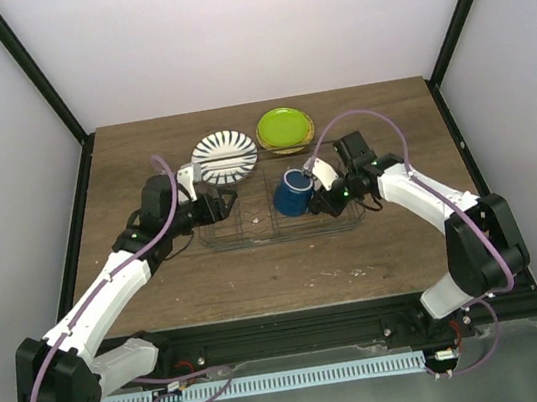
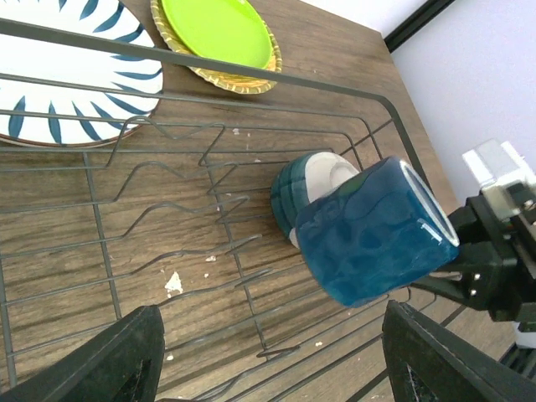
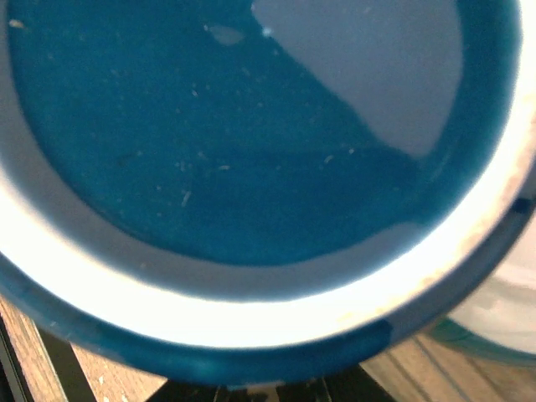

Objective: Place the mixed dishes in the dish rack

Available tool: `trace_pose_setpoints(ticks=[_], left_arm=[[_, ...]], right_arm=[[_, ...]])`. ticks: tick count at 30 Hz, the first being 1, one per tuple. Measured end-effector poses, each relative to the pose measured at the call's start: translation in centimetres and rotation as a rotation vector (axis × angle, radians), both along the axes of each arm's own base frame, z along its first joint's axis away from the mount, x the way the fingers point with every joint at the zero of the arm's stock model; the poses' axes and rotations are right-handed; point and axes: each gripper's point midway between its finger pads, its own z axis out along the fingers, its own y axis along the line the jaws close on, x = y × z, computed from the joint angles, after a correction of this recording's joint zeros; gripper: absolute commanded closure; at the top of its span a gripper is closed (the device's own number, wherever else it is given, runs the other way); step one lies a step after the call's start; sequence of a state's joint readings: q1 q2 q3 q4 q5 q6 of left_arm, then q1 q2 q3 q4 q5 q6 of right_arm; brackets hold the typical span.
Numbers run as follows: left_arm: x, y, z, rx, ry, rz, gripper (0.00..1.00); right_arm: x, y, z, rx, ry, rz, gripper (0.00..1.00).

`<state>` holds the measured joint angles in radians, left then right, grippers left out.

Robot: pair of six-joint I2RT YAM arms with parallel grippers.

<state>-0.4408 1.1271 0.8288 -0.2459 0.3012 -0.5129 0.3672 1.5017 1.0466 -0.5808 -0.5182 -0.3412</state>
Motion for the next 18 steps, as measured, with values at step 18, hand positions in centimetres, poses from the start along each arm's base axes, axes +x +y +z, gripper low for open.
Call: trace_pose_setpoints(ticks=[18], left_arm=[[-0.8,-0.1,-0.1,-0.012,-0.021,-0.025,0.27]], right_arm=[[-1.5,-0.8,-4.8,-0.134,0.047,-0.011,0.94]])
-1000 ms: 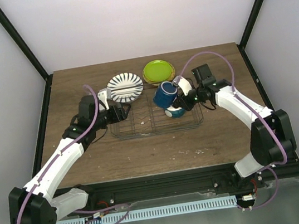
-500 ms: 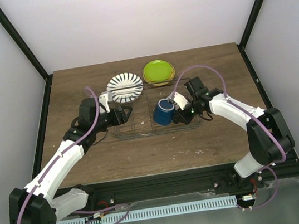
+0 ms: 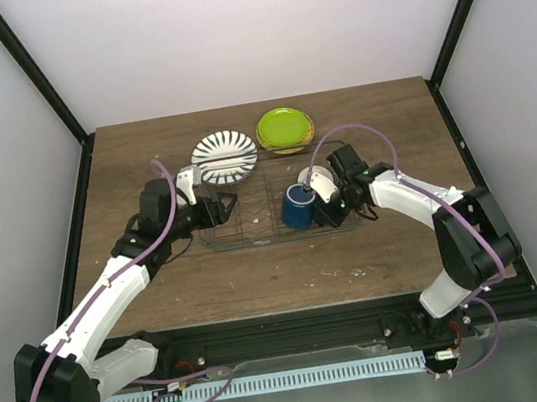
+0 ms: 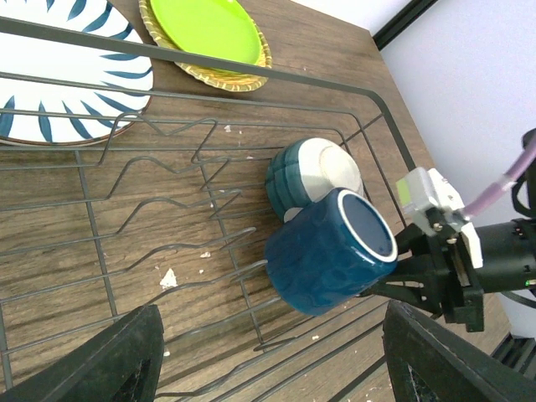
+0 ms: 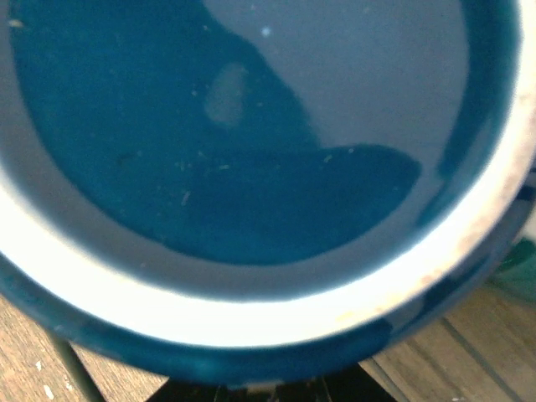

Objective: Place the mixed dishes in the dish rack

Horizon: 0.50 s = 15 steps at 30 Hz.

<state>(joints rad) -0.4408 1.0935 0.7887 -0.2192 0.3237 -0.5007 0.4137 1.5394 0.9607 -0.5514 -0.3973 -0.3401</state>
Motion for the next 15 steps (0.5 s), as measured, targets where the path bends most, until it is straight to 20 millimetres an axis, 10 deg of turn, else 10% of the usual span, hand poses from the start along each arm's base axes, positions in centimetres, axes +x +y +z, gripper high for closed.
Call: trace_pose_setpoints(ticks=[15], left_arm=[[0.0,0.1,0.0,0.005,-0.002,0.001,0.27]], right_arm=[[0.9,-0.3,-1.6,-0.062,0.024,-0.034,0.54]])
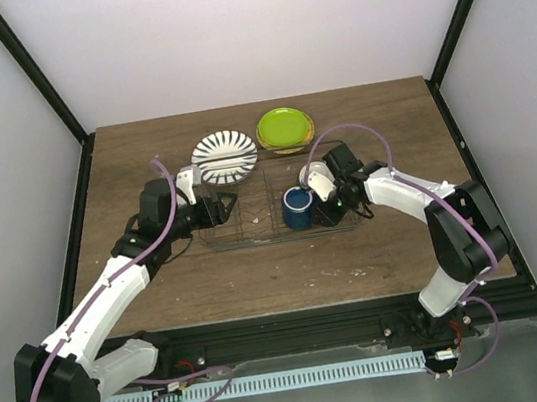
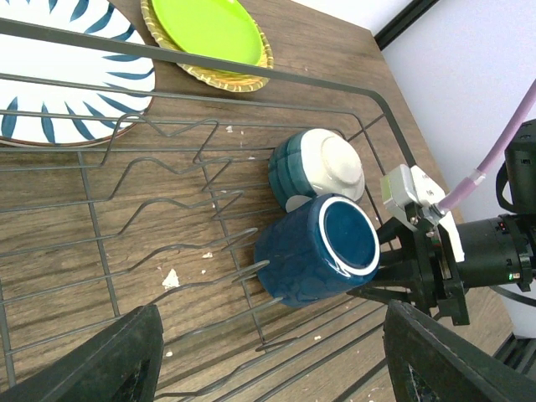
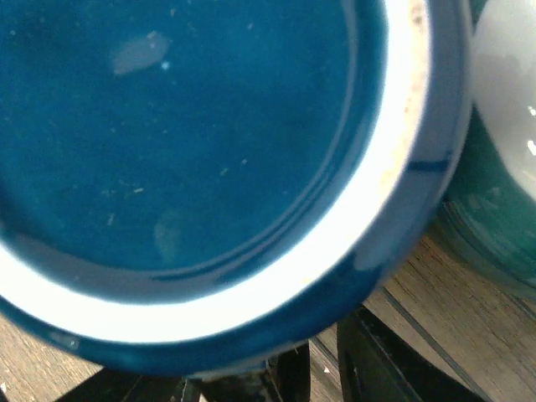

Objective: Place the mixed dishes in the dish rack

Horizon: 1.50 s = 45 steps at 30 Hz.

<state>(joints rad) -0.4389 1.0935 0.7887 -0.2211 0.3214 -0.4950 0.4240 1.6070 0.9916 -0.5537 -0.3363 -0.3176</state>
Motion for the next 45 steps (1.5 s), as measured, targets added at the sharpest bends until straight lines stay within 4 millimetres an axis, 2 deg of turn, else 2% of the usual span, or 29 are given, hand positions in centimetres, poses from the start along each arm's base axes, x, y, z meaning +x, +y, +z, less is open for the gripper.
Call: trace_pose_setpoints(ticks=[4,9,14,19,21,24,27,32,33,37,40,45], left_arm=[[0.0,0.0,0.0,0.001,0.0,0.002,0.27],[0.0,0.1,0.0,0.002,0.001,0.003,0.26],[0.0,0.1,-0.2,0.008,0.006,0.005,0.24],[1.1,0.4,0.0,0.038,0.023,0.021,0.22],[2.5,0.7,0.9,0.048,0.014,0.04,0.22],[4.9,1.8,2.1,0.053,-0.001,0.081,0.22],[8.1,4.2,3.1,0.067,-0.009,0.154,0.22],[13.3,8.8,3.2,0.1,0.004,0.271,0.23],[14.7,9.7,2.9,0.11,0.014,0.289,0.23],[18.3,12.8,0.9,0.154,0.056,0.36,0.23],[21.1,13.5,-1.4,0.181,0.099,0.368,0.24],[23.9,13.5,-5.9,0.216,0.182,0.352,0.24]], right_arm=[[0.3,0.0,0.1,-0.003,-0.012,-0.003,0.46],[0.5,-0.2,0.9,-0.006,-0.039,-0.013,0.45],[0.8,-0.4,3.6,-0.017,-0.09,-0.03,0.44],[1.4,-0.5,7.8,0.015,-0.193,-0.053,0.4],[1.5,-0.8,9.5,0.021,-0.239,-0.072,0.37],[1.8,-1.6,11.4,0.014,-0.303,-0.117,0.26],[2.3,-2.4,12.4,0.004,-0.343,-0.168,0.21],[3.2,-2.8,14.2,0.033,-0.411,-0.238,0.17],[3.4,-2.7,14.5,0.047,-0.422,-0.249,0.17],[3.6,-2.5,15.5,0.112,-0.45,-0.299,0.17],[3.1,-2.5,15.7,0.154,-0.46,-0.317,0.17],[2.6,-2.6,17.5,0.217,-0.502,-0.334,0.17]])
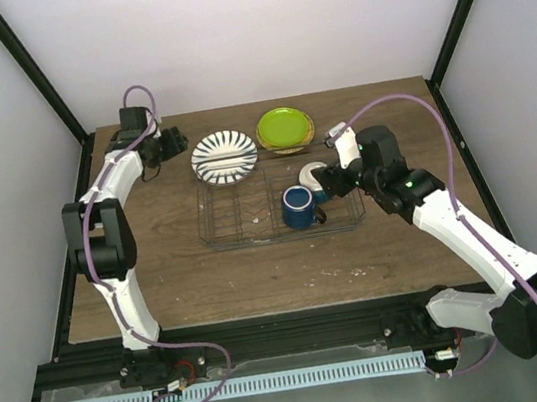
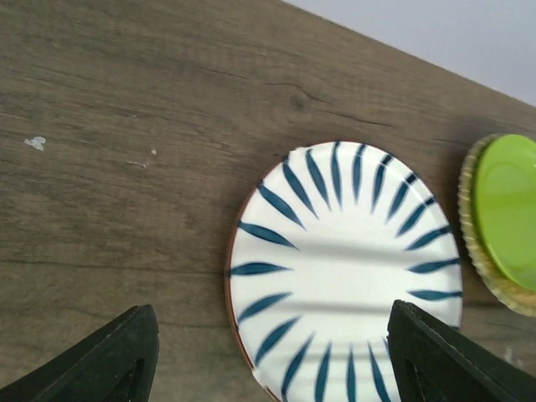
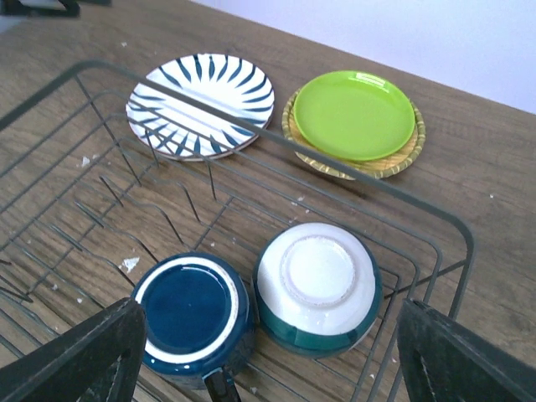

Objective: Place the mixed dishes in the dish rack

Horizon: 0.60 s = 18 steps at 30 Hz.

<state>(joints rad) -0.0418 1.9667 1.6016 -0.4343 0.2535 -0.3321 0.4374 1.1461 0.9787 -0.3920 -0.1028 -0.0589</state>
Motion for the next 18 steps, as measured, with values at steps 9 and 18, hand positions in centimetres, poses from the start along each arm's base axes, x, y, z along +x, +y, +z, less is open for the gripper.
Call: trace_pose_setpoints(ticks=[9,18], left_arm=[[3.0,0.1,-5.3,0.029,0.098,-0.006,0.24],[4.1,-0.1,-9.2,0.034,0.164,-0.015,0.25]], right_arm=[[0.2,0.1,0.6,0.026,-0.012,-0.013,0.17],[0.6,0.0,-0.4,0.017,0.015,-0.03,0.17]])
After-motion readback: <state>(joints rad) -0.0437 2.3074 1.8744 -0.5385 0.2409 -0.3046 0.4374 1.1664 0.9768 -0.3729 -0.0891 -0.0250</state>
